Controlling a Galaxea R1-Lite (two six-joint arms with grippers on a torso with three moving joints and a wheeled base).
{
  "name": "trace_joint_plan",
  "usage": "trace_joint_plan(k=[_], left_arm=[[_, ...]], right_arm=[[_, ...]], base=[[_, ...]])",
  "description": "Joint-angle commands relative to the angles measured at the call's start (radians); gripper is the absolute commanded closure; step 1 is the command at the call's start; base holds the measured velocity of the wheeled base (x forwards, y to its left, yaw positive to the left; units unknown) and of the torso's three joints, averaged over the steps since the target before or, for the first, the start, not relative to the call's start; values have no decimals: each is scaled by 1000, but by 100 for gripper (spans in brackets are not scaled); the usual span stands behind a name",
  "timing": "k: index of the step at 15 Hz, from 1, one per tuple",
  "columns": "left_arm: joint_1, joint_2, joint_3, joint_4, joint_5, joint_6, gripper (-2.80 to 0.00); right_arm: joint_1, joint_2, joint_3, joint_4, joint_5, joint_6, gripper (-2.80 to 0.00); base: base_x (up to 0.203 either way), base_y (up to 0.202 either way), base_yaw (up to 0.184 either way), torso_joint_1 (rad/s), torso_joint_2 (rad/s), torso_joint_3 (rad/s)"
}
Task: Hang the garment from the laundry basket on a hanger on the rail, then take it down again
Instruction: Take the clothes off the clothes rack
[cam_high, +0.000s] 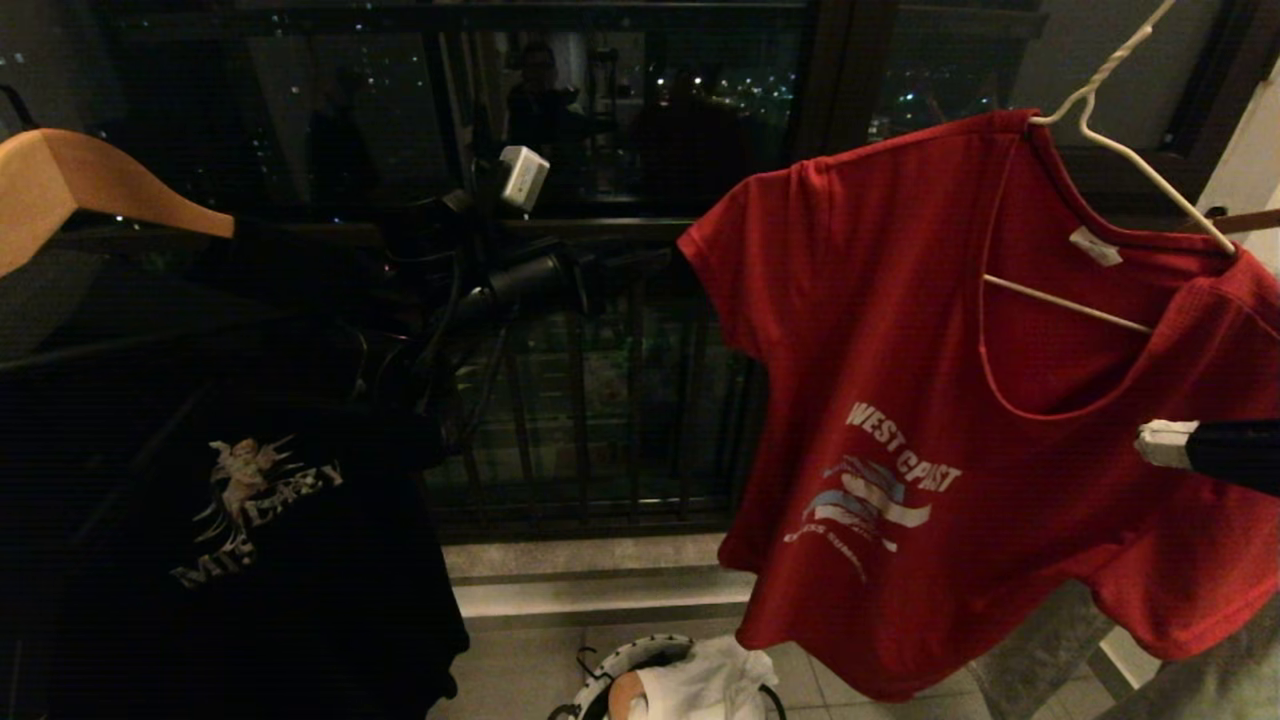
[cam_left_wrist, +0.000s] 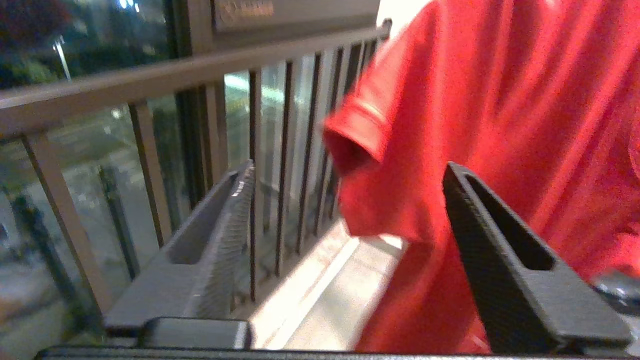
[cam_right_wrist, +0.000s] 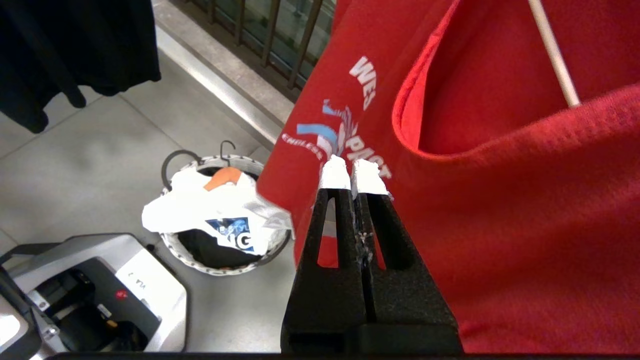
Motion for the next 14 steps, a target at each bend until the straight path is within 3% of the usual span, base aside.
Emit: trace_joint_plan(k=[1, 8, 14], left_arm=[[-5, 53, -47, -8, -4, -7, -280], [-61, 106, -154, -10, -22, -9, -280], [-79, 128, -173, -1, -13, -6, -280]], right_arm=[[1, 1, 4, 2, 4, -5, 0], [1, -6, 5, 3, 5, -6, 0], [1, -25, 5, 3, 5, -11, 0]], base=[[0, 0, 0, 0, 0, 0], [0, 0, 0, 0, 0, 0], [0, 0, 0, 0, 0, 0]])
